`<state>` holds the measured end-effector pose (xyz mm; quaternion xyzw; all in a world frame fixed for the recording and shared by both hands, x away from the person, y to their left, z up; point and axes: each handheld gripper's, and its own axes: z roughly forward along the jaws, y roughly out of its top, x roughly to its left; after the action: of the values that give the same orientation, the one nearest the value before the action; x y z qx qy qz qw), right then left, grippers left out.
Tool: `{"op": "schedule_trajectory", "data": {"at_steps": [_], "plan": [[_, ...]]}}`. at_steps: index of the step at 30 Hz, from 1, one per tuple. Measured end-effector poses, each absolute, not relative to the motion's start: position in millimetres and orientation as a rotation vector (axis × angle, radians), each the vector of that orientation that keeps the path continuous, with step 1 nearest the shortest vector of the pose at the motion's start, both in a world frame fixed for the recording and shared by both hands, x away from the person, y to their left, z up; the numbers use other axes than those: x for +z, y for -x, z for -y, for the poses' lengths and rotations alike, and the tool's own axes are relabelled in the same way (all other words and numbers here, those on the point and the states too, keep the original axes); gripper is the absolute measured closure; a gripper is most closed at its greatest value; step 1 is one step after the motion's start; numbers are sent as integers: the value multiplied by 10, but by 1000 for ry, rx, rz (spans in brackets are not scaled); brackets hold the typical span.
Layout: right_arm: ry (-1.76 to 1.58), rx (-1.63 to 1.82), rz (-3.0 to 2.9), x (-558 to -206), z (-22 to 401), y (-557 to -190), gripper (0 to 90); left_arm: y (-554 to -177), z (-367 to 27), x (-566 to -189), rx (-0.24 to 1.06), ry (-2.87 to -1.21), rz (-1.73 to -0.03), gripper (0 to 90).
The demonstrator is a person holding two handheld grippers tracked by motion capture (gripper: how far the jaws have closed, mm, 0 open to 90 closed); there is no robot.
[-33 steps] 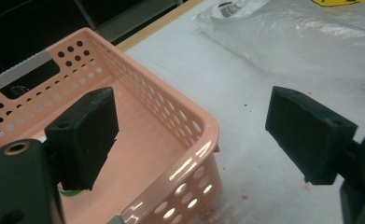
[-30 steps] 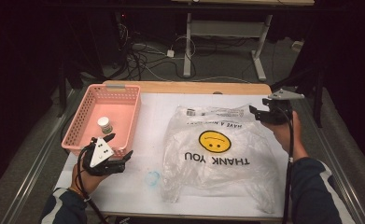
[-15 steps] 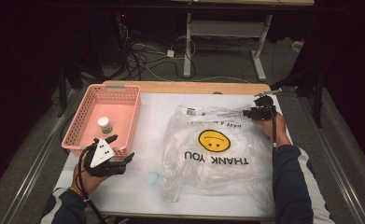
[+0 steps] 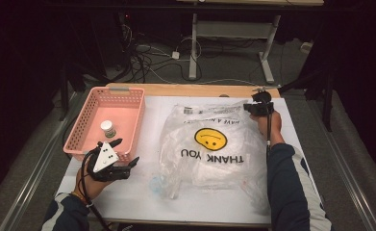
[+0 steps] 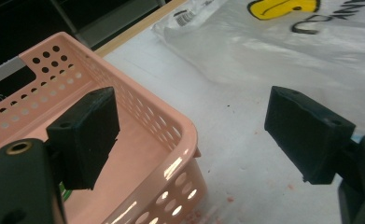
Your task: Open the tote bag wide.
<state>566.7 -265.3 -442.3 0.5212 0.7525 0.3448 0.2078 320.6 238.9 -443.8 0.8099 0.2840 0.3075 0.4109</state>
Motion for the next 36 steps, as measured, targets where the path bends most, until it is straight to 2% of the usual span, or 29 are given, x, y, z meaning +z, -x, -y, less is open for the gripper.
{"op": "schedule_trajectory", "data": {"at_steps": [9,15,18,31,34,36], "plan": [[-1688,993,-1918,-4461,3194,-5592,900,-3193,-2404,-4437,759,-2039,-694,175],[-1714,958,-1898,-4509,3517,-5396,900,-3166,-2400,-4426,776,-2044,-687,175],[-1693,961,-1867,-4533,3677,-5180,893,-3172,-2392,-4434,769,-2036,-703,176],[-1600,1028,-1929,-4598,3608,-4535,870,-3192,-2329,-4450,765,-2045,-708,194],[-1563,1002,-1978,-4632,3512,-4440,838,-3182,-2322,-4449,772,-2052,-703,194],[-1518,965,-2018,-4639,3423,-4391,761,-3175,-2323,-4445,776,-2053,-700,194]]}}
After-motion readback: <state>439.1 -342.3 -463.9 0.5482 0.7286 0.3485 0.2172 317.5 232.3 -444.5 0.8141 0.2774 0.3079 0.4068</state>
